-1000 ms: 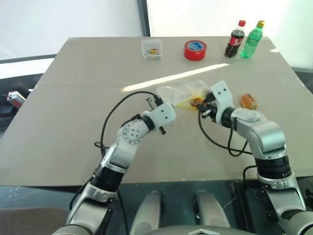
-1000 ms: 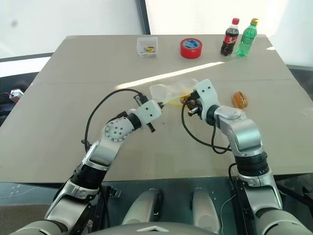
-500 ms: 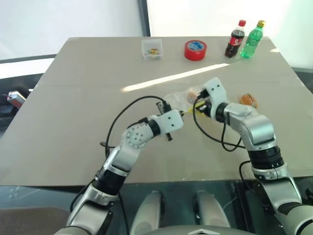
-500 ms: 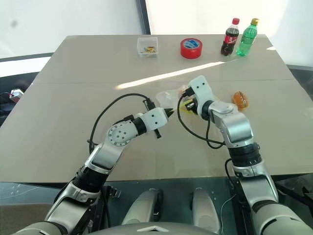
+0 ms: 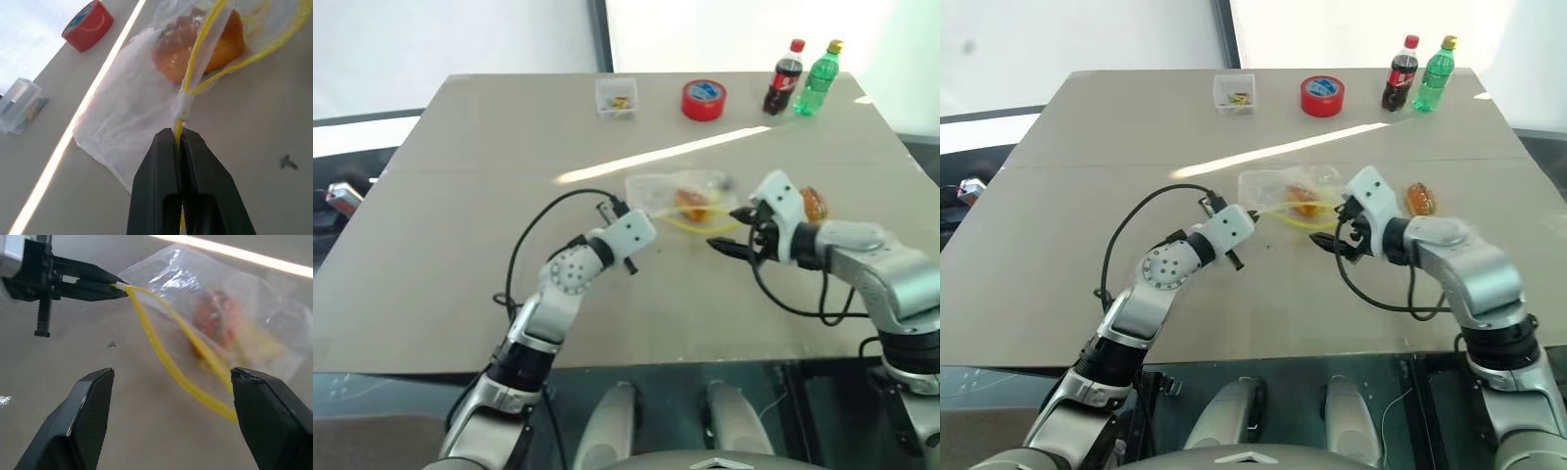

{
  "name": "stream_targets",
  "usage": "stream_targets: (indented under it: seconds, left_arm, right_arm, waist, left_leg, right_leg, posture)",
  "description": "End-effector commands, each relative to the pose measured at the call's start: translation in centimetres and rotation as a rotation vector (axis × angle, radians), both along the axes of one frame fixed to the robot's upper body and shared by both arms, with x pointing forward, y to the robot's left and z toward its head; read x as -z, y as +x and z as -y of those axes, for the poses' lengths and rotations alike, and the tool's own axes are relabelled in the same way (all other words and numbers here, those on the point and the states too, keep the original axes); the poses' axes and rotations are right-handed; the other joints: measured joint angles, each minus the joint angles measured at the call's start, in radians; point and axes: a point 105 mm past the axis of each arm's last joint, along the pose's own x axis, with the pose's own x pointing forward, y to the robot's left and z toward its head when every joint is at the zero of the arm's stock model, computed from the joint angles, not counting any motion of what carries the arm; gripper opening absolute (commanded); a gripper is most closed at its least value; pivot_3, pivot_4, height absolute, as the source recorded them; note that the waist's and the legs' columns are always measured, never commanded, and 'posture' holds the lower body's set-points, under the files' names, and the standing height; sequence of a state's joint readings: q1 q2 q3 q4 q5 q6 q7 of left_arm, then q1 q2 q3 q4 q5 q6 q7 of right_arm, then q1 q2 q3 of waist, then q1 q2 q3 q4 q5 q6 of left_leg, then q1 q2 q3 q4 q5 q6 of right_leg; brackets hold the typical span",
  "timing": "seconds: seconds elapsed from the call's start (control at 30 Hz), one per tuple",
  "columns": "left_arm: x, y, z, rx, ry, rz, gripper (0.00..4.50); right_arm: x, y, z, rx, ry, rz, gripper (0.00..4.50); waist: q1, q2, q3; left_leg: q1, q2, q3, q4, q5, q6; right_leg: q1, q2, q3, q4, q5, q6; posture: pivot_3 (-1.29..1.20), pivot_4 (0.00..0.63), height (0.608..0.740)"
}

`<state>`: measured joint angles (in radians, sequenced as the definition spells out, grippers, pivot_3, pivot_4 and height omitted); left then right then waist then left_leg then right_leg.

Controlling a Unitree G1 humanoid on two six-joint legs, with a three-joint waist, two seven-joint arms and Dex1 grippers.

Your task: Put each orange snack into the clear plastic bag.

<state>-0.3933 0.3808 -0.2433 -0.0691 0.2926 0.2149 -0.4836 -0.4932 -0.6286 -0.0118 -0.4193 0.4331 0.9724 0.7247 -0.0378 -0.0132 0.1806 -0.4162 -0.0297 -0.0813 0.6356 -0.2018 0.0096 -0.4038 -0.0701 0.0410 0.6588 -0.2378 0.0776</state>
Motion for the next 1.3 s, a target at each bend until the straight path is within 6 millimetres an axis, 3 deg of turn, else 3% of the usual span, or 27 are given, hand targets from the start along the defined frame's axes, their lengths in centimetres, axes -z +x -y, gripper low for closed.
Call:
stream_targets:
  seconds: [0.03,0.13,0.27,0.67,0.93,1.0,1.07,1.17,1.3]
  left_arm:
    - [-1.9,0.1,0.1,-0.011,-0.02,0.067,0.0]
    - [-1.7,0.1,0.3,-0.009,-0.027,0.059,0.0]
    - [-1.4,0.1,0.6,0.005,-0.026,0.046,0.0]
    - [-1.5,0.4,0.2,-0.006,-0.012,0.048,0.0]
    - [-1.6,0.3,0.2,-0.01,-0.013,0.05,0.0]
    - [-1.6,0.3,0.1,-0.013,-0.013,0.051,0.0]
    - [-1.6,0.3,0.1,-0.015,-0.013,0.051,0.0]
    - [-1.5,0.3,0.1,-0.017,-0.015,0.05,0.0]
    - [-1.4,0.3,0.1,-0.018,-0.017,0.047,0.0]
  right_arm:
    - [-2.0,1.5,5.3,0.186,-0.032,0.146,3.87]
    - [-1.5,4.0,11.2,0.456,-0.1,0.163,3.87]
    - [-0.9,5.4,13.9,0.593,-0.061,0.142,3.87]
    - [3.1,8.0,15.1,0.715,0.096,-0.068,3.87]
    - [5.2,9.0,16.2,0.775,0.046,-0.109,3.87]
    - [5.0,9.2,15.9,0.755,0.053,-0.091,3.35]
    - [4.7,9.3,15.6,0.737,0.057,-0.078,2.55]
    - [4.2,9.2,15.1,0.689,0.033,-0.036,1.05]
    - [2.3,8.0,12.1,0.467,0.073,0.023,1.05]
  waist:
    - [0.006,0.0,0.0]
    - [0.014,0.0,0.0]
    - [0.015,0.0,0.0]
    - [0.021,0.0,0.0]
    - [0.02,0.0,0.0]
    - [0.019,0.0,0.0]
    - [0.019,0.0,0.0]
    - [0.019,0.0,0.0]
    - [0.02,0.0,0.0]
  left_leg:
    - [0.0,0.0,0.001,0.001,0.0,0.0]
    - [0.0,-0.001,0.004,0.001,0.0,0.0]
    - [0.0,0.0,0.006,0.0,0.0,0.0]
    - [0.0,0.0,0.007,0.0,0.0,0.0]
    - [0.0,0.0,0.007,0.0,0.0,0.0]
    - [0.0,0.0,0.007,0.0,0.0,0.0]
    - [0.0,0.0,0.007,0.0,0.0,0.0]
    - [0.0,0.0,0.007,0.0,0.0,0.0]
    - [0.0,0.0,0.007,0.0,0.0,0.0]
  right_leg:
    - [0.001,0.0,0.0,0.0,0.0,0.0]
    - [0.002,-0.001,-0.001,-0.001,0.0,0.0]
    - [0.001,0.0,0.001,-0.001,0.0,0.0]
    - [0.0,0.0,0.002,-0.001,0.0,0.0]
    - [0.0,0.0,0.002,-0.001,0.0,0.0]
    - [0.0,0.0,0.002,-0.001,0.0,0.0]
    - [0.0,0.0,0.002,-0.001,0.0,0.0]
    - [0.0,0.0,0.002,-0.001,0.0,0.0]
    - [0.0,0.0,0.002,-0.001,0.0,0.0]
  posture:
    - [0.0,0.15,0.74]
    - [0.0,0.15,0.74]
    - [0.0,0.15,0.74]
    - [0.0,0.15,0.74]
    - [0.0,0.15,0.74]
    - [0.0,0.15,0.74]
    - [0.0,0.15,0.74]
    - [0.0,0.15,0.74]
    - [0.0,0.15,0.74]
